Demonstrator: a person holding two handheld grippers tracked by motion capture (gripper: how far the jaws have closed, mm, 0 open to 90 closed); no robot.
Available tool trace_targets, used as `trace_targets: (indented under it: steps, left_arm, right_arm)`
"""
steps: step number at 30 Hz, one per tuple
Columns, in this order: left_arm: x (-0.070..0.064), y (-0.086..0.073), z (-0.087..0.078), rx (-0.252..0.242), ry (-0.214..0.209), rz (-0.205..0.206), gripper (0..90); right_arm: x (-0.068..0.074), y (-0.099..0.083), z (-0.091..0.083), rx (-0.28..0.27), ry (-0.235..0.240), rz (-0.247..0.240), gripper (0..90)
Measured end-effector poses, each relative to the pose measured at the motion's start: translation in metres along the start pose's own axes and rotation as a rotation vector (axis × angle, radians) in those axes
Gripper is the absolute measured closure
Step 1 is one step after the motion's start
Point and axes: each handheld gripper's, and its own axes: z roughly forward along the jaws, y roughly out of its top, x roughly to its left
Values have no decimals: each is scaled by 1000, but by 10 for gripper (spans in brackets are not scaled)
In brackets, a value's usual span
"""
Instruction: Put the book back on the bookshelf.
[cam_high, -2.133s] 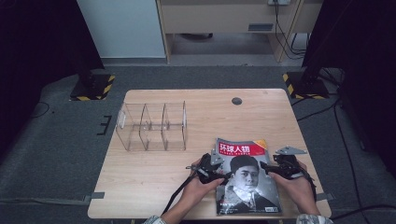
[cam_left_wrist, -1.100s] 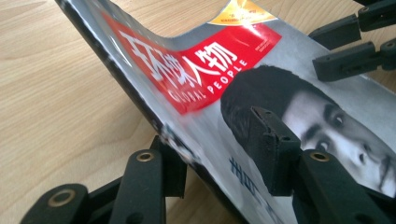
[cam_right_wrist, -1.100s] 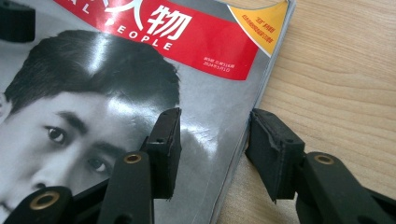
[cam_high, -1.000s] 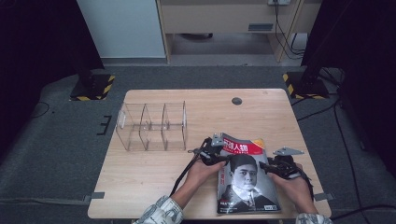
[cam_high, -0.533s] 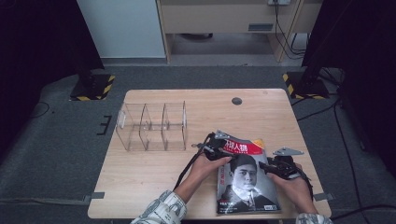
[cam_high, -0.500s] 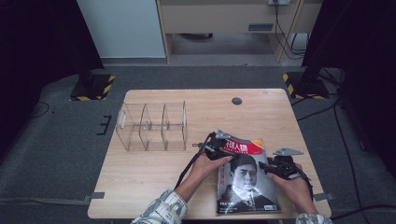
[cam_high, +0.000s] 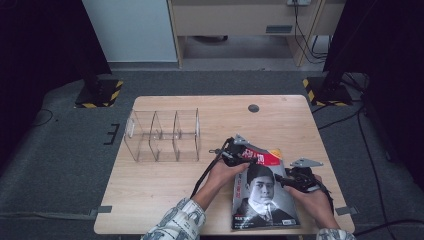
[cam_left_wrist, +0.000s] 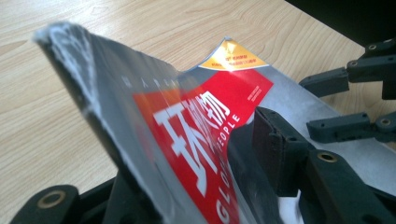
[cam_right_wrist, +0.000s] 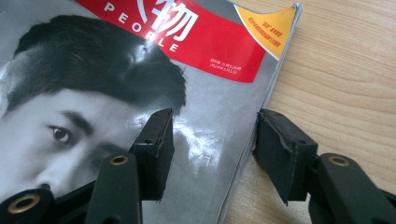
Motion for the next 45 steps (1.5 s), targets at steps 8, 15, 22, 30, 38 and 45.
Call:
trace_targets:
  steps: [8, 15, 22, 30, 38, 45]
  left_arm:
    - [-6, 7, 8, 68, 21, 29, 580]
    - [-8, 7, 7, 66, 23, 45, 657]
    - [-9, 9, 5, 67, 5, 46, 748]
    - [-8, 10, 3, 69, -5, 36, 797]
    - [-10, 12, 0, 53, -19, 42, 819]
    - [-11, 14, -2, 47, -16, 38, 828]
  right_arm:
    - [1, 0, 1, 0, 6, -11, 469]
    - [2, 0, 1, -2, 8, -8, 465]
    - [2, 0, 1, -4, 9, -7, 458]
    - [2, -1, 2, -7, 11, -21, 447]
    - [3, 0, 3, -11, 5, -25, 412]
    - [3, 1, 5, -12, 12, -29, 336]
